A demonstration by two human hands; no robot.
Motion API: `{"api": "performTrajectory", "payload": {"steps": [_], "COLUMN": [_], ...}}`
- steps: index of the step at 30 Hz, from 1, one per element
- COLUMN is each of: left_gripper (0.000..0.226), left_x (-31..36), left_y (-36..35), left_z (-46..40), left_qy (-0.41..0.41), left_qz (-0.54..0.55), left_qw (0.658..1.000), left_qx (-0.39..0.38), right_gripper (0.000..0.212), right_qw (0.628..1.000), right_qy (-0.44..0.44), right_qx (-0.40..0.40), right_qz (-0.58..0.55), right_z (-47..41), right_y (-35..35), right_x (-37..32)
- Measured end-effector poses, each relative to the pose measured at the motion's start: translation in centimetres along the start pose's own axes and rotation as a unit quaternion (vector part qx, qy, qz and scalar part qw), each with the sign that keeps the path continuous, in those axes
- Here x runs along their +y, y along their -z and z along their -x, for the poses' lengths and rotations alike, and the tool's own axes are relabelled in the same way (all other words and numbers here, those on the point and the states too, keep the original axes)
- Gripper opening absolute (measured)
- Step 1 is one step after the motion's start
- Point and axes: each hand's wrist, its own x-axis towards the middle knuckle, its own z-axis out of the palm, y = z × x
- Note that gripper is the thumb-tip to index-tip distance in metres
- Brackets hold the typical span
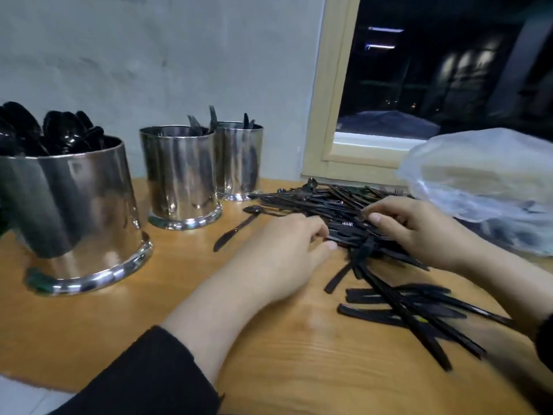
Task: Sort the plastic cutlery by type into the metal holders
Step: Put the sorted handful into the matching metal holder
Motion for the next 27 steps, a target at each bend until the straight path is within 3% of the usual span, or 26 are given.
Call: {"api": "performTrajectory", "payload": {"steps": [3, 6, 12, 19, 23, 27], "left_gripper": [0.037, 0.033, 0.039, 0.061, 0.066, 0.072], "left_x": [2.0, 2.7, 1.2, 0.2, 0.9, 1.7], "left_y": [-1.6, -2.2, -4.5, -5.4, -5.8, -6.7], "left_z": [-1.2, -3.6, -8.5, -8.1, -7.7, -7.3], "left_qy": [-0.041, -0.067, -0.057, -0.076, -0.112, -0.213], "left_qz": [-0.112, -0.161, -0.107, -0.053, -0.080, -0.069], "left_qw": [0.990, 0.983, 0.992, 0.995, 0.988, 0.970], "left_qx": [-0.079, -0.051, 0.020, -0.039, -0.069, -0.091], "right_gripper": [0.025, 0.027, 0.032, 0.054, 0.052, 0.052], "right_qw": [1.000, 1.000, 0.999, 0.989, 0.985, 0.985], "right_qy": [-0.006, 0.003, 0.040, 0.055, 0.105, 0.144], "right_qx": [-0.003, -0.012, -0.011, -0.138, -0.133, -0.083], "right_qz": [0.002, 0.005, -0.016, -0.011, 0.013, 0.042], "right_z": [2.1, 2.4, 1.4, 3.4, 4.8, 5.9], "right_y": [0.0, -0.1, 0.2, 1.3, -0.3, -1.5], "right_x": [3.7, 5.8, 6.1, 4.6, 4.2, 4.0]}}
